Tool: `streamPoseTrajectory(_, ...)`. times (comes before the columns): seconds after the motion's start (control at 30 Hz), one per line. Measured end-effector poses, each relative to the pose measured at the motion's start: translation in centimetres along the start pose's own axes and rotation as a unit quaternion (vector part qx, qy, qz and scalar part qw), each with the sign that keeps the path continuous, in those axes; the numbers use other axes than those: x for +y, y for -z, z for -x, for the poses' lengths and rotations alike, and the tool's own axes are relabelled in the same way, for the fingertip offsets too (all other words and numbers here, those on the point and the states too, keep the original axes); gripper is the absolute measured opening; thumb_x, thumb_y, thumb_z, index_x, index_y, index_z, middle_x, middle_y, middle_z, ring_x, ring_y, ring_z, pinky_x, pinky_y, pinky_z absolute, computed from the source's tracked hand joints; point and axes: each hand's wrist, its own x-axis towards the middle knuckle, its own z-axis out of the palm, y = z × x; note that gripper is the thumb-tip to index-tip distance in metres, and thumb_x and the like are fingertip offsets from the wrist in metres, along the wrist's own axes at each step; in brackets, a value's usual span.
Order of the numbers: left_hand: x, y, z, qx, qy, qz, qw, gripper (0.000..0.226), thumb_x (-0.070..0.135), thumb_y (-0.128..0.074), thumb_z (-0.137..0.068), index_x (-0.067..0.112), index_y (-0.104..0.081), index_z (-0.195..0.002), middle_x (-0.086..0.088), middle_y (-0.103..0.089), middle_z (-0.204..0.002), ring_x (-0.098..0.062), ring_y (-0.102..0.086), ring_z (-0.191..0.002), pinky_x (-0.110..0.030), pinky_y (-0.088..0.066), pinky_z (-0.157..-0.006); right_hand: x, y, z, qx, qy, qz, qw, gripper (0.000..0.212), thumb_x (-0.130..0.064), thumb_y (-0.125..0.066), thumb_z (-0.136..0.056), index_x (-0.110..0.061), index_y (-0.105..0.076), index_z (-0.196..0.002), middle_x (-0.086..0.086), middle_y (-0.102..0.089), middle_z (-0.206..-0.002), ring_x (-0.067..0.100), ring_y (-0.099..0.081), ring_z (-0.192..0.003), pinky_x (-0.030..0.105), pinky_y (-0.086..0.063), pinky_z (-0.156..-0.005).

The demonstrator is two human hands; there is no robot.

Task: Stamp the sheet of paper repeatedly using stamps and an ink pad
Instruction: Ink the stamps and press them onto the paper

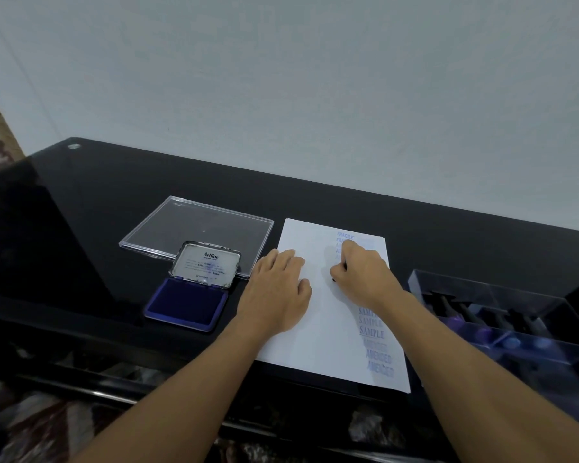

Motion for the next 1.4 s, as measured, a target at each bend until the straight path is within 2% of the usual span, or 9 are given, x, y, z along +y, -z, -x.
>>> streamPoseTrajectory(0.4,0.2,0.2,0.0,-0.007,0.001,0.005,1.000,0.043,0.029,-0.039,-0.100,0.017,-0.046,-0.141,0.001,-0.037,-0.153,-0.017,-0.023,-0.141,-0.030,-0.013,-0.116,-0.2,-0.1,1.1,0.021,0.011,0.018,1.000,0.029,-0.016,-0.041,-0.097,-0.023,-0.027,-0.073,0.002,-0.047,-0.067,0.015,-0.038,-0.055,0.028,-0.027,-0.048)
streamPoseTrajectory(0.93,0.2,0.3,0.1,-0.011,0.001,0.007,1.000,0.043,0.029,-0.038,-0.100,0.017,-0.045,-0.141,0.002,-0.037,-0.152,-0.018,-0.023,-0.141,-0.031,-0.014,-0.117,-0.1,0.0,0.1,0.005,-0.014,-0.003,1.000,0.021,-0.017,-0.045,-0.094,-0.019,-0.033,-0.076,0.005,-0.053,-0.073,0.018,-0.044,-0.060,0.034,-0.038,-0.053)
streamPoseTrajectory(1.4,0.0,-0.1,0.0,0.001,-0.005,0.010,1.000,0.042,0.028,-0.040,-0.098,0.016,-0.048,-0.137,0.001,-0.041,-0.149,-0.018,-0.027,-0.137,-0.032,-0.017,-0.116,-0.3,0.1,1.0,0.011,-0.002,0.006,1.000,0.027,-0.018,-0.043,-0.097,-0.022,-0.028,-0.074,0.001,-0.047,-0.068,0.015,-0.038,-0.056,0.030,-0.031,-0.049)
